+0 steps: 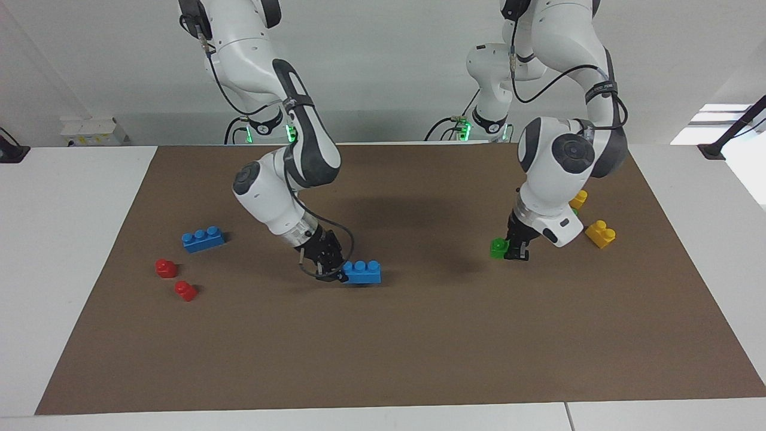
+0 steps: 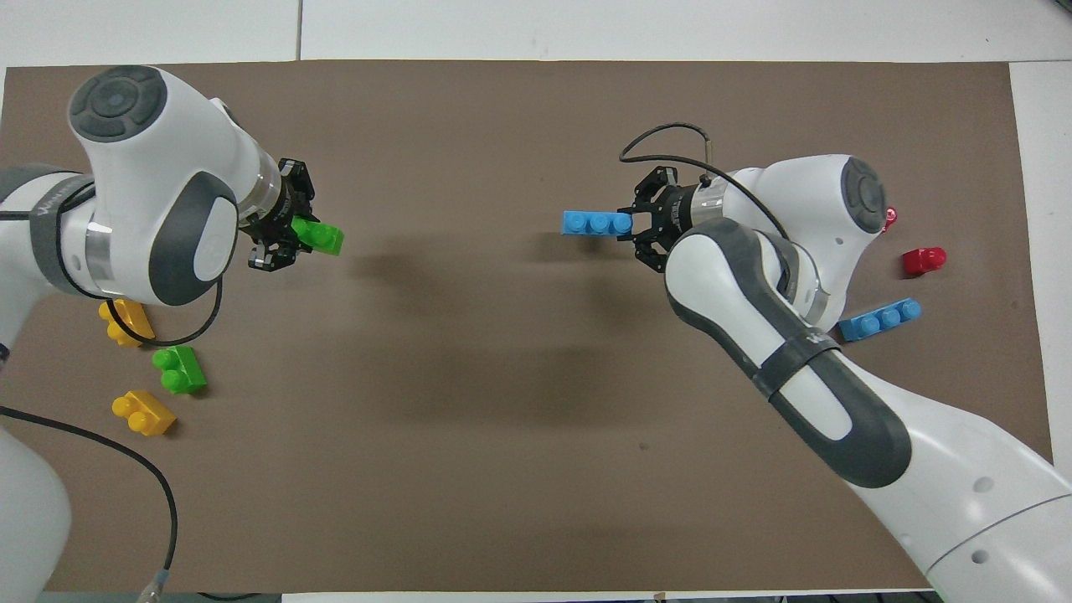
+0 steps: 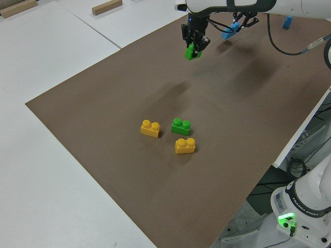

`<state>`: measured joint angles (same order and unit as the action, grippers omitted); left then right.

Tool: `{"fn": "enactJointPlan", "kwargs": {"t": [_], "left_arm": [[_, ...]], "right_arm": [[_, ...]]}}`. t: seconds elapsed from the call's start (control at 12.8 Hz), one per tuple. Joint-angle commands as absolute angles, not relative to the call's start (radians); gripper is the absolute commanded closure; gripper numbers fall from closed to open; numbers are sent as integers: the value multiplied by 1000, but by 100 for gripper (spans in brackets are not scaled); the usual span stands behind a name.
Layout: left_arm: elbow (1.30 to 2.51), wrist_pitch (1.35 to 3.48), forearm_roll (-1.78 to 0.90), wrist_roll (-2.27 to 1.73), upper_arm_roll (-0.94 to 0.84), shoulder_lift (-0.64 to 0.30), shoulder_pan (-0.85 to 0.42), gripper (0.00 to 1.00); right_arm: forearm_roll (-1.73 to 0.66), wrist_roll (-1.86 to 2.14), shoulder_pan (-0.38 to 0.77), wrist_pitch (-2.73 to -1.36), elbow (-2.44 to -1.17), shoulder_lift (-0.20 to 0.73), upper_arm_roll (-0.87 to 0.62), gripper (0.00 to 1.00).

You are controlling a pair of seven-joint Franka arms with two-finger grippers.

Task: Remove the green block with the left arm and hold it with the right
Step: 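Carry the green block toward the yellow blocks while the right gripper carries blue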

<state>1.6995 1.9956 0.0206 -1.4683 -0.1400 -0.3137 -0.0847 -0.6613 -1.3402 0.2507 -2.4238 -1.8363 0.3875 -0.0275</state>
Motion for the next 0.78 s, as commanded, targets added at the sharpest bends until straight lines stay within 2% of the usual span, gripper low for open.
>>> {"fn": "enactJointPlan", "kwargs": {"t": [0.0, 0.31, 0.55, 0.7], "left_arm": [[1813, 2100, -8, -1298, -150, -256, -2, 100], [1841, 2129, -9, -990, -150, -261, 107, 100], [1847, 2152, -9, -836, -150, -279, 176, 100], [1847, 2186, -11, -802, -150, -301, 178, 100]], "right_arm": [[-626, -1212, 125, -2271, -1807, 330, -37, 100], [-609, -1174, -62, -2033, -1710, 331, -37, 100], [-517, -1097, -164, -1979, -1735, 330, -37, 100], [-502, -1031, -208, -1988, -1775, 330, -37, 100]]}}
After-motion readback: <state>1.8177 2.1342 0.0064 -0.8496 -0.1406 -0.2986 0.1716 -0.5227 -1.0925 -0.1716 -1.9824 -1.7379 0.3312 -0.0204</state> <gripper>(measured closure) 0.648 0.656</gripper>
